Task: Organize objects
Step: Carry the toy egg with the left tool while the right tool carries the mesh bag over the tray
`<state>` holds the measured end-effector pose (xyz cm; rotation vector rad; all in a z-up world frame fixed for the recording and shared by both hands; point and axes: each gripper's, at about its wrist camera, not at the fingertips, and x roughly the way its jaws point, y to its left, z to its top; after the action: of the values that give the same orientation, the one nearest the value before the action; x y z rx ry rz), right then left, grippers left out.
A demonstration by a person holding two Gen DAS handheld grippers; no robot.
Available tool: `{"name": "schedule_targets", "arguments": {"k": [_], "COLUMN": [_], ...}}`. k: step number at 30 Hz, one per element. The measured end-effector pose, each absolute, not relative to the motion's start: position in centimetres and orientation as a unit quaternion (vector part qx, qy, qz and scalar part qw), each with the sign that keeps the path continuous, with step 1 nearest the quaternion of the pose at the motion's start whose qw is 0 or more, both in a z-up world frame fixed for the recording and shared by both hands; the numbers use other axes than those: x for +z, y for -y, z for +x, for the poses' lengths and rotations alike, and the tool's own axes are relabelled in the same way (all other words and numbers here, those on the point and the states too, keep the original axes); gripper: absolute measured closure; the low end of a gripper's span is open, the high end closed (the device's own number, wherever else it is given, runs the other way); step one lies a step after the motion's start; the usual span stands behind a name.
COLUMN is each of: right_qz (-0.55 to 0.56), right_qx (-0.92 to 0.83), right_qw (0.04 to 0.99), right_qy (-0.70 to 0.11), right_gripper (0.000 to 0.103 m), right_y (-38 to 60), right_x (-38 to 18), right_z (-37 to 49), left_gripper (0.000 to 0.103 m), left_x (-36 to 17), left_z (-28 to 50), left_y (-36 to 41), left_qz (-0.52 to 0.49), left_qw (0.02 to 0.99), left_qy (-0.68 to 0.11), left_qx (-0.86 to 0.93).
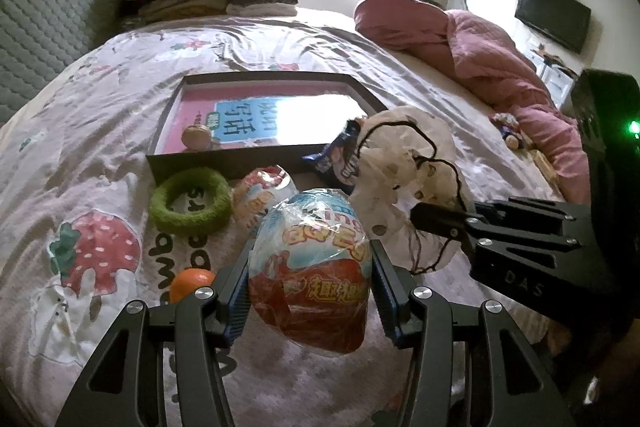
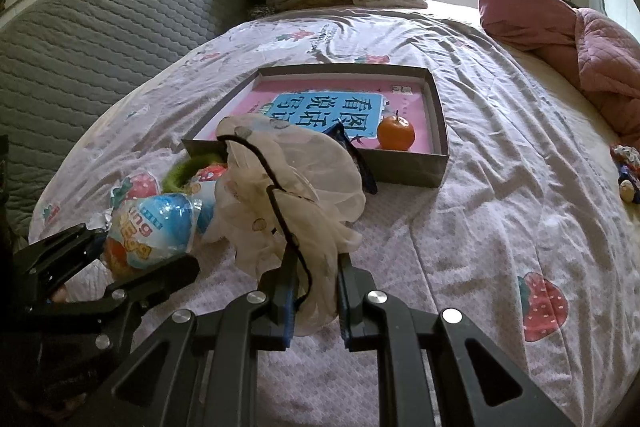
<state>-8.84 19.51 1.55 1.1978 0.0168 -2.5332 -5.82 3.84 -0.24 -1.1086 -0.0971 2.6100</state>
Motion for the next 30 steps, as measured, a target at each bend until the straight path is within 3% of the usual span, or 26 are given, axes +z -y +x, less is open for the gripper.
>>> {"name": "schedule_targets", "arguments": {"k": [30], "right_qz": [0.397], "right_qx": [-0.901], "right_qw": [0.177], "right_qy": [0.006], "right_gripper": [0.086], "right_y": [-18.1], "right_x": [5.5], "right_z": [-12.4], "left_gripper": [0.049], "left_x": [2.5], "left_z": [-10.2], "left_y": [-0.3], "left_qz": [-0.373], "left_qw": [0.118], "left_qy": [0.069], "left_qx": [0.918]}}
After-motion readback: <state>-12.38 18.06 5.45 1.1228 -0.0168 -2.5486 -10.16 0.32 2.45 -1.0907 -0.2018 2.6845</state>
